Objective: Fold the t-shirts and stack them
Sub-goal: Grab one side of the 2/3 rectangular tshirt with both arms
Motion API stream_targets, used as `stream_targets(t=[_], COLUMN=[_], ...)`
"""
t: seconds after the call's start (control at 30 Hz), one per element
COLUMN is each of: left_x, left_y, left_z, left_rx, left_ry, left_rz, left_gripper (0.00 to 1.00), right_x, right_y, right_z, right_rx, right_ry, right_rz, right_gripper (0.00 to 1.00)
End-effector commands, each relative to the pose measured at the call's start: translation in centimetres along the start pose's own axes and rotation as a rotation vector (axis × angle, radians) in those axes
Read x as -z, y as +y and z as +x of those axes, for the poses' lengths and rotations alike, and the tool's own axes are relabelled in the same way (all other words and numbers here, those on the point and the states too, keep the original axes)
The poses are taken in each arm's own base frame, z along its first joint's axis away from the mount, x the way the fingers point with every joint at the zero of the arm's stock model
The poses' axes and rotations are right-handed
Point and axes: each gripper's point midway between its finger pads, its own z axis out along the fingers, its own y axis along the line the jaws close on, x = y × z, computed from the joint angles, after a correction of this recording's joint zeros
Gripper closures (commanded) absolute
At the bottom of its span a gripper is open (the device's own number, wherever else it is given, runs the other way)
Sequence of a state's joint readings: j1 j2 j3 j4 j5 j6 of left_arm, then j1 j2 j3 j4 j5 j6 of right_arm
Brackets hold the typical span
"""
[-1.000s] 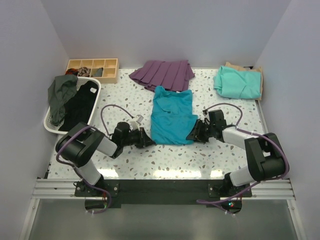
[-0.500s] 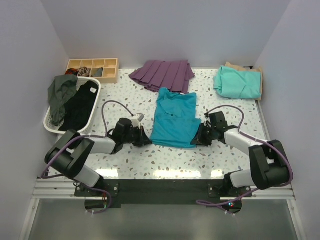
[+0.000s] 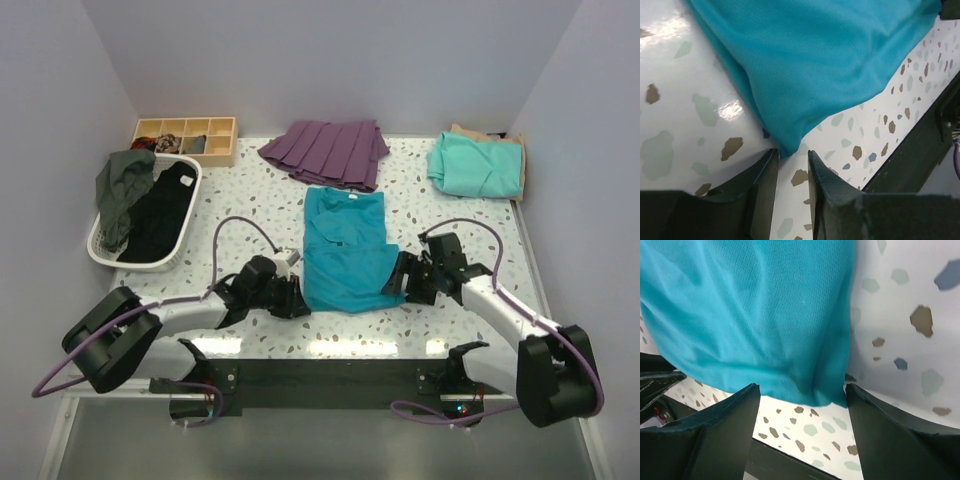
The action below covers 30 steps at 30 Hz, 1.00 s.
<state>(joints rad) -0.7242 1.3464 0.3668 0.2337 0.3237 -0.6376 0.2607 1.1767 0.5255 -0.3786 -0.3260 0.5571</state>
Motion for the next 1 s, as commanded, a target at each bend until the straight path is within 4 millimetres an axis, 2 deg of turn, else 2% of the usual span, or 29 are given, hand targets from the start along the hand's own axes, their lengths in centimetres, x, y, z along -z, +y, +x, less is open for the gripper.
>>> stream_targets(t=[0.0, 0.07, 0.2, 0.5, 0.63, 0.73, 0.77, 0.87, 0.9, 0.97], left_x=[1.5, 2.2, 2.3, -0.4, -0.7, -0.7, -0.7, -0.7, -0.7, -0.6], left_y=[2.9, 2.9, 3.0, 1.6, 0.4, 0.6, 0.5, 0.8, 1.1, 0.9], left_z=[0.6, -0.9, -2.1, -1.6, -0.9, -0.1, 0.0, 0.3, 0.5, 0.4], left_rx=[0.038, 0.027, 0.033, 0.059, 0.065, 0.071, 0.07, 0.069, 0.068, 0.061], left_ry=[-0.045, -0.111, -0.161, -0.136, -0.115, -0.091, -0.089, -0.079, -0.065, -0.057], left_rz=[-0.165, -0.187, -0.209, -0.079, 0.009, 0.017, 0.019, 0.005, -0.01, -0.012], left_gripper=[0.62, 0.59, 0.57, 0.57, 0.57, 0.6, 0.63, 0.85, 0.95, 1.0], right_x=[1.3, 1.5, 1.1, -0.1, -0.6, -1.2, -1.3, -1.6, -1.5, -1.1], right_y=[-0.9, -0.7, -1.0, -0.6, -0.6, -0.6, -0.5, -0.1, 0.1, 0.4], right_z=[1.2, 1.3, 1.7, 1.4, 1.7, 2.1, 2.1, 2.3, 2.3, 2.2], right_rx=[-0.034, -0.046, -0.05, -0.049, -0.044, -0.043, -0.043, -0.028, -0.025, -0.015], right_ry=[-0.024, -0.037, -0.031, 0.002, 0.012, 0.032, 0.037, 0.047, 0.05, 0.046], right_rz=[0.027, 0.011, 0.013, -0.009, -0.026, -0.044, -0.053, -0.089, -0.094, -0.107], right_gripper=[0.25, 0.25, 0.25, 0.28, 0.32, 0.49, 0.63, 0.81, 0.87, 0.89])
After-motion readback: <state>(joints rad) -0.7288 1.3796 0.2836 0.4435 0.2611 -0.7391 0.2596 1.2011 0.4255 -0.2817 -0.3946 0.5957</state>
